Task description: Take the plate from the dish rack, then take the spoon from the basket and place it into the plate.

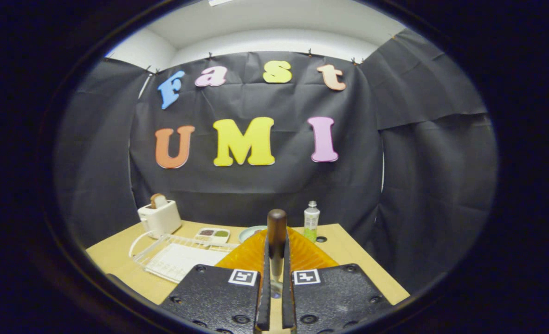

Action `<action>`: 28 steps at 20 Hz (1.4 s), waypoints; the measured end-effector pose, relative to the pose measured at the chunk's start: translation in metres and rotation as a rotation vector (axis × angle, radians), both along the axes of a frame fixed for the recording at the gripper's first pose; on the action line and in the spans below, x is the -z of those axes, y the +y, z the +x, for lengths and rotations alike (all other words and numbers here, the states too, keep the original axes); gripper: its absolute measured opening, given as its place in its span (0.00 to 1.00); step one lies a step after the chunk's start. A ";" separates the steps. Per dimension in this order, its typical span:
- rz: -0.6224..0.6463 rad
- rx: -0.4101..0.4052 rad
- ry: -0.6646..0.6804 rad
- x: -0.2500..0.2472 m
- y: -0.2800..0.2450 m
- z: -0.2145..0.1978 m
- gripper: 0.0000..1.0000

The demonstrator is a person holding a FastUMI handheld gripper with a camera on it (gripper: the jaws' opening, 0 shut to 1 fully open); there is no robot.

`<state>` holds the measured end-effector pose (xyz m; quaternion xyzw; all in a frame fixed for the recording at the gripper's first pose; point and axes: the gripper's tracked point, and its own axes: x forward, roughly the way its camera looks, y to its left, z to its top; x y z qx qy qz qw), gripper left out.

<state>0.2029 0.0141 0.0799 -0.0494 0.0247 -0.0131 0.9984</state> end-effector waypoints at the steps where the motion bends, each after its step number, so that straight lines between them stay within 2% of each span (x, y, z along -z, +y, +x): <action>1: -0.005 -0.020 0.008 0.006 0.015 -0.014 0.15; 7: 0.073 -0.119 0.133 0.081 0.084 -0.066 0.15; 13: 0.178 -0.090 0.219 0.161 0.092 -0.062 0.15; 16: 0.176 -0.029 0.253 0.189 0.080 -0.050 0.15; 28: 0.139 0.005 0.213 0.194 0.054 -0.053 0.19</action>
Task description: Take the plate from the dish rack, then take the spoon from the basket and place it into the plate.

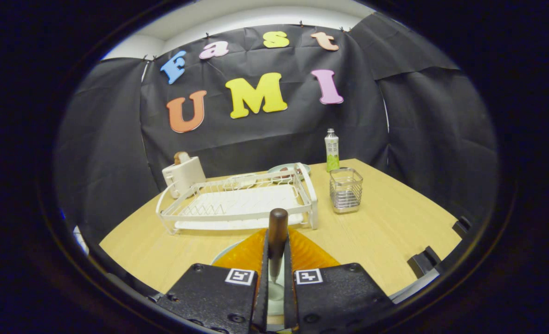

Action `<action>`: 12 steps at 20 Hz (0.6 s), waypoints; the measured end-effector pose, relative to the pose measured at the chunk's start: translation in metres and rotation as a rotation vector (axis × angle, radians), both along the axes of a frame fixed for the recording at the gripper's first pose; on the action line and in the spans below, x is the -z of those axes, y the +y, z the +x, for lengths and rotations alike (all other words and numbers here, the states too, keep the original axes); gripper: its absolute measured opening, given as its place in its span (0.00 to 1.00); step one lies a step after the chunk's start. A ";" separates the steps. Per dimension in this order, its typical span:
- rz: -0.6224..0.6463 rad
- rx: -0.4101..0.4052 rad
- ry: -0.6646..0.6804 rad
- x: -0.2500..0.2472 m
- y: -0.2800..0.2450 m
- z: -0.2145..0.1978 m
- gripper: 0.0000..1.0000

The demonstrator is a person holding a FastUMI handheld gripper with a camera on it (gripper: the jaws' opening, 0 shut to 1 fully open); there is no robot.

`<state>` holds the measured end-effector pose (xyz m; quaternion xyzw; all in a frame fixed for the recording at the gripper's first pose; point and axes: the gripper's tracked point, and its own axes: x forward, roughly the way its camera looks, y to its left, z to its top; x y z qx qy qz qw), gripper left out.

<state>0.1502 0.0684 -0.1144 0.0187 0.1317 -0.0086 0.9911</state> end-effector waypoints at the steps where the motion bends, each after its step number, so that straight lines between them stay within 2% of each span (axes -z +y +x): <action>1: -0.007 0.000 -0.022 -0.005 -0.002 -0.001 0.19; 3: -0.039 0.022 -0.076 -0.016 -0.013 -0.004 0.24; 4: -0.051 0.033 -0.099 -0.024 -0.017 -0.007 0.46; 7: -0.044 0.050 -0.168 -0.048 -0.023 -0.024 0.68; 10: -0.090 0.076 -0.251 -0.080 -0.034 -0.046 0.89; 11: -0.097 0.077 -0.280 -0.090 -0.034 -0.057 0.90; 12: -0.100 0.074 -0.298 -0.099 -0.033 -0.066 0.99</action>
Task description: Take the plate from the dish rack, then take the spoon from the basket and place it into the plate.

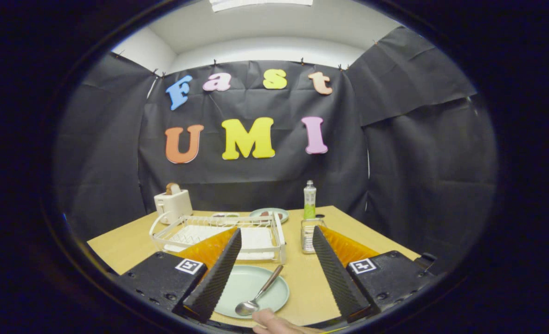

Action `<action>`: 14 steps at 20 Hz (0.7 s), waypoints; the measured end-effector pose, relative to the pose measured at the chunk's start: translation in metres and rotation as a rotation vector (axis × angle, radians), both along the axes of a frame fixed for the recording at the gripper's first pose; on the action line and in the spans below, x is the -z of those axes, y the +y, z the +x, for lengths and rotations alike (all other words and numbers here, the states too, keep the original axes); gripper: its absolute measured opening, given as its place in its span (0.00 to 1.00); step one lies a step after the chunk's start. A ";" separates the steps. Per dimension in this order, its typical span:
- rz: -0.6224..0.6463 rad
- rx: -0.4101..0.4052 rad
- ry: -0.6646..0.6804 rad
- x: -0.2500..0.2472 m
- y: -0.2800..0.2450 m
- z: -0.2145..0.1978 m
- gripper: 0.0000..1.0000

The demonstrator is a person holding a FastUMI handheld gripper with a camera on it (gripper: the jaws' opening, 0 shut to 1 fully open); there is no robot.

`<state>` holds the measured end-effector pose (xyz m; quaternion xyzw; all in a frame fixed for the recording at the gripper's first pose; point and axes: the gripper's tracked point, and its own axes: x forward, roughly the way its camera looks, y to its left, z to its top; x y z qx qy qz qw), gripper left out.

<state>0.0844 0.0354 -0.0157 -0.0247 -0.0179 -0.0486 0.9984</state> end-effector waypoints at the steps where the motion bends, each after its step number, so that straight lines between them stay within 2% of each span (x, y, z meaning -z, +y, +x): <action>1: 0.002 -0.011 -0.015 -0.008 0.002 -0.009 1.00; 6: 0.002 -0.073 -0.023 -0.036 0.012 -0.052 1.00; 14: 0.015 -0.102 0.009 -0.045 0.017 -0.098 1.00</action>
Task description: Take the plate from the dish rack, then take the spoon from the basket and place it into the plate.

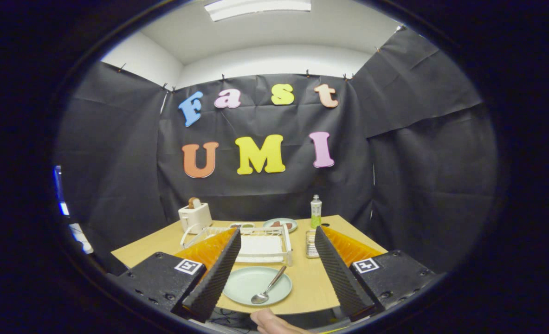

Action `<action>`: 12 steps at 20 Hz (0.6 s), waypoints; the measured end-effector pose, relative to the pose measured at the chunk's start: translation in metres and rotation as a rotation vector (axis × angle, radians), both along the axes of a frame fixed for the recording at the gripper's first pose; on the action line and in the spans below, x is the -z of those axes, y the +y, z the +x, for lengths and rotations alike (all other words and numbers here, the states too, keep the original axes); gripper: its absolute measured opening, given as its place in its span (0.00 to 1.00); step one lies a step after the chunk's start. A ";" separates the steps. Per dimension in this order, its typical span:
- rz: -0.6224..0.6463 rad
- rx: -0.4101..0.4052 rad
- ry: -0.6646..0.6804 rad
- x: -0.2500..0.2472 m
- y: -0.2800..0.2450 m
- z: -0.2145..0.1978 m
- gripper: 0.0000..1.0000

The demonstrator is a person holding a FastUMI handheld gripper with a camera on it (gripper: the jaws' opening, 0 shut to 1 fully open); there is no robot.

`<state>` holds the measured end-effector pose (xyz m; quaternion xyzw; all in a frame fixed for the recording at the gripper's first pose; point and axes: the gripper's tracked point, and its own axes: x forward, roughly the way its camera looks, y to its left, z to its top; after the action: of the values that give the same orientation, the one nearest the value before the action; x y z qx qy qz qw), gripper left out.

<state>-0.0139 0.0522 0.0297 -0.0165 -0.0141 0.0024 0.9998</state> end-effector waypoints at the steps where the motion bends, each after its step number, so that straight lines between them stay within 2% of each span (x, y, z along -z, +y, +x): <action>1: -0.003 -0.010 0.000 0.001 0.001 -0.002 1.00; 8: 0.016 -0.066 -0.011 0.006 0.010 -0.010 1.00; 12: 0.012 -0.067 -0.013 0.006 0.008 -0.011 1.00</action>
<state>-0.0253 0.0606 0.0241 -0.0103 -0.0209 0.0357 0.9991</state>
